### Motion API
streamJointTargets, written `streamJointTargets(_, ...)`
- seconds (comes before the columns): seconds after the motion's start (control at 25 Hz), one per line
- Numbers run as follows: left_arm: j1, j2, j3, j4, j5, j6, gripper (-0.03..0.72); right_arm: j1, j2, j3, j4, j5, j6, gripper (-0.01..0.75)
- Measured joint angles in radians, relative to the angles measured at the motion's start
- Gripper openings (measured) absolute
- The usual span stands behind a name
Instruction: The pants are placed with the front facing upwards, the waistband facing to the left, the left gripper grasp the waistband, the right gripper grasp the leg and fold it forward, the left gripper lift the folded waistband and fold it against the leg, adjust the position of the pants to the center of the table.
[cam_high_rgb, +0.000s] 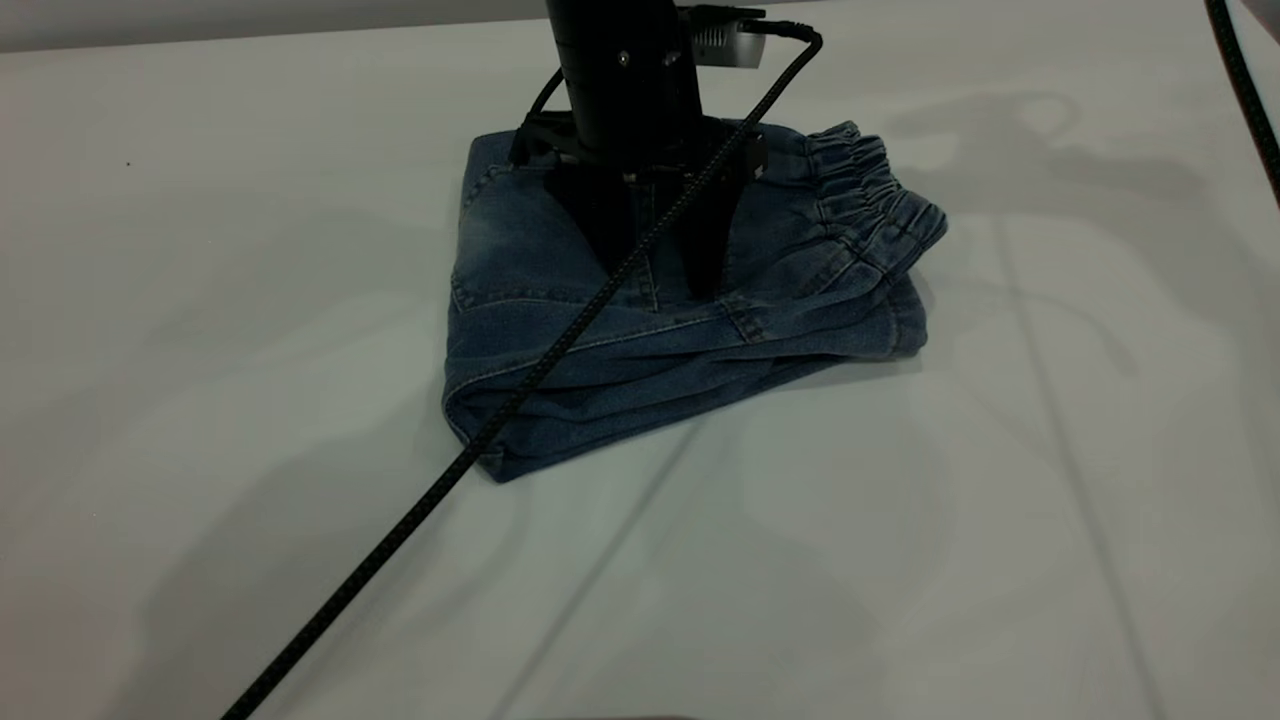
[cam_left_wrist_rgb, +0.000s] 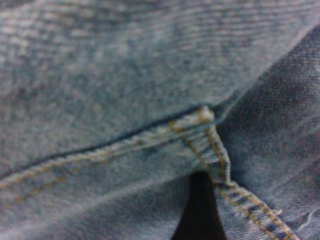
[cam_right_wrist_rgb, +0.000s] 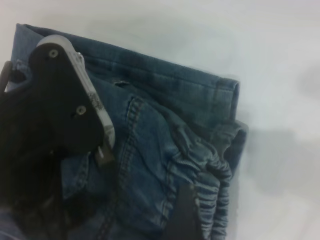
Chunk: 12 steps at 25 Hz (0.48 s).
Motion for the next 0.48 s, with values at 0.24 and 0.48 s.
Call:
streamJointTargets(0.24, -0.001, -0.085, -0.061, 0.104, 0.0, 0.005, 0.511, 0.0, -0.08, -0.084, -0.021, 0.052, 0.004, 0.549)
streamJointTargets(0.48, -0.001, -0.26, -0.063, 0.162, 0.0, 0.006, 0.508, 0.0, -0.221, -0.188, -0.035, 0.171, 0.036, 0.549)
